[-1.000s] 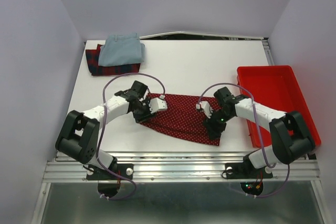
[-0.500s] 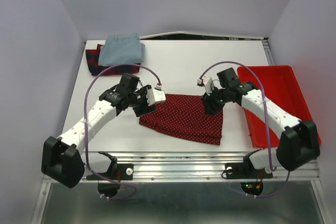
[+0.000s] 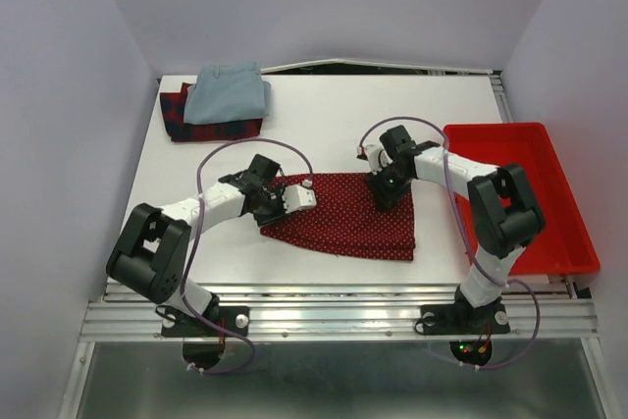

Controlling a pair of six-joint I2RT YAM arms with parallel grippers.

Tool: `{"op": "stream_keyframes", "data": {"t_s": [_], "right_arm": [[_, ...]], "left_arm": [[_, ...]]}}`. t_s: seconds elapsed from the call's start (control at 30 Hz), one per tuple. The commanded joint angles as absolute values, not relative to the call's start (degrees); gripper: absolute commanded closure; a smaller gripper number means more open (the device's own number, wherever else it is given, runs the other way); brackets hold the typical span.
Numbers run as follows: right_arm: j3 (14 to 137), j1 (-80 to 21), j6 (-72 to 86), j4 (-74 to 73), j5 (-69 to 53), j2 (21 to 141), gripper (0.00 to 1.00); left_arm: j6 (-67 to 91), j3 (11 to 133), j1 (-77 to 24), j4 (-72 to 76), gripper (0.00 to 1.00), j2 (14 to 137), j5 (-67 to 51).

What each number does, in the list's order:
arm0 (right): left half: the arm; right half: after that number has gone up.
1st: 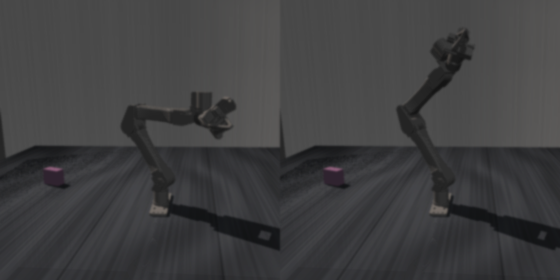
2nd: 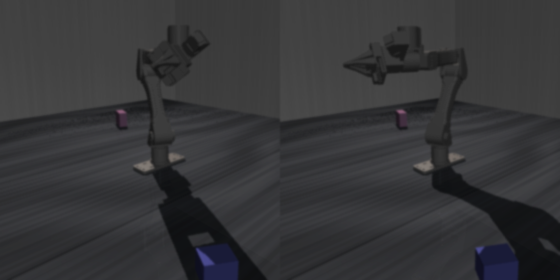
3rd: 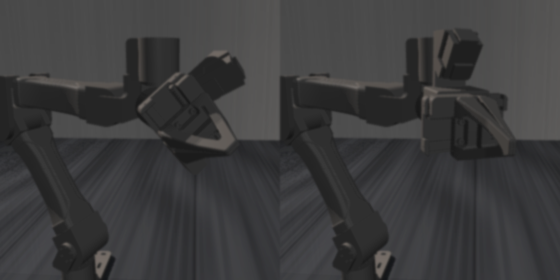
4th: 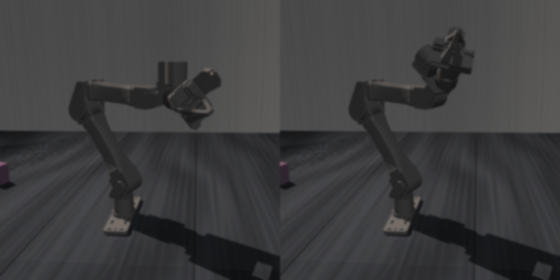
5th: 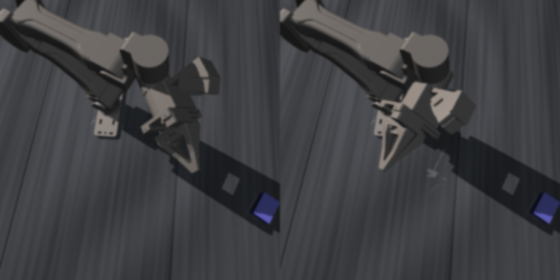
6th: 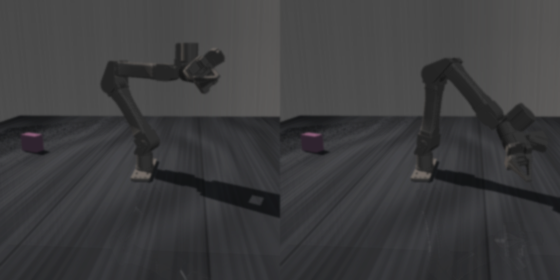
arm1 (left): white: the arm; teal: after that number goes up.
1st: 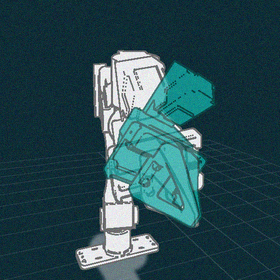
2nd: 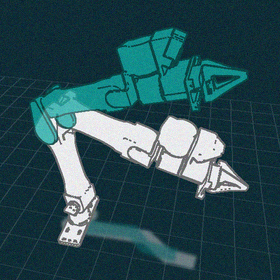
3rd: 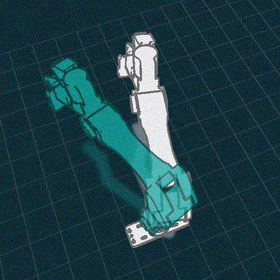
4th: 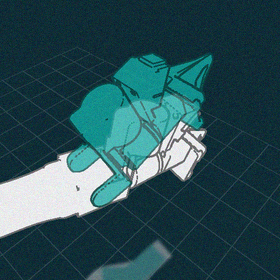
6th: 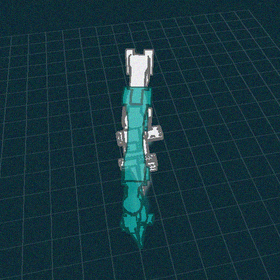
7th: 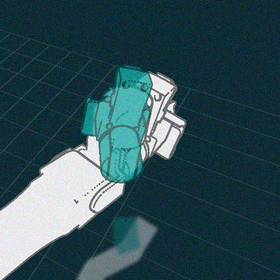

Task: Fold and stack the skirts
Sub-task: Fold the skirt

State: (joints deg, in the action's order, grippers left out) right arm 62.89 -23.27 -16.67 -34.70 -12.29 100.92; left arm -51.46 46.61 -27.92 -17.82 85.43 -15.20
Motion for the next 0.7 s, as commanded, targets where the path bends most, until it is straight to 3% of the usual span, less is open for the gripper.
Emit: {"op": "stream_keyframes", "data": {"t_s": [0.0, 0.27, 0.37, 0.5, 0.67], "right_arm": [[67.7, -22.9, -17.8, -27.0, -5.6, 111.7, 0.57], [90.7, -22.9, -20.2, -26.9, -5.9, 124.9, 0.53], [96.0, -22.9, -20.0, -27.7, -5.8, 125.7, 0.52], [97.1, -22.9, -22.1, -27.9, -4.9, 118.8, 0.49], [92.3, -22.9, -18.2, -28.9, -9.7, 109.3, 0.46]], "left_arm": [[-54.8, 42.3, -30.1, -18.5, 0.62, 85.0, -13.2], [-49.1, 40.8, -40.2, -19.9, 0.65, 81.7, -15.7], [-44.0, 43.8, -45.6, -20.6, 0.59, 80.2, -18.1], [-37.0, 49.5, -47.6, -22.3, 0.46, 75.7, -22.0], [-29.4, 53.7, -46.9, -17.9, 0.41, 72.2, -18.6]]}}
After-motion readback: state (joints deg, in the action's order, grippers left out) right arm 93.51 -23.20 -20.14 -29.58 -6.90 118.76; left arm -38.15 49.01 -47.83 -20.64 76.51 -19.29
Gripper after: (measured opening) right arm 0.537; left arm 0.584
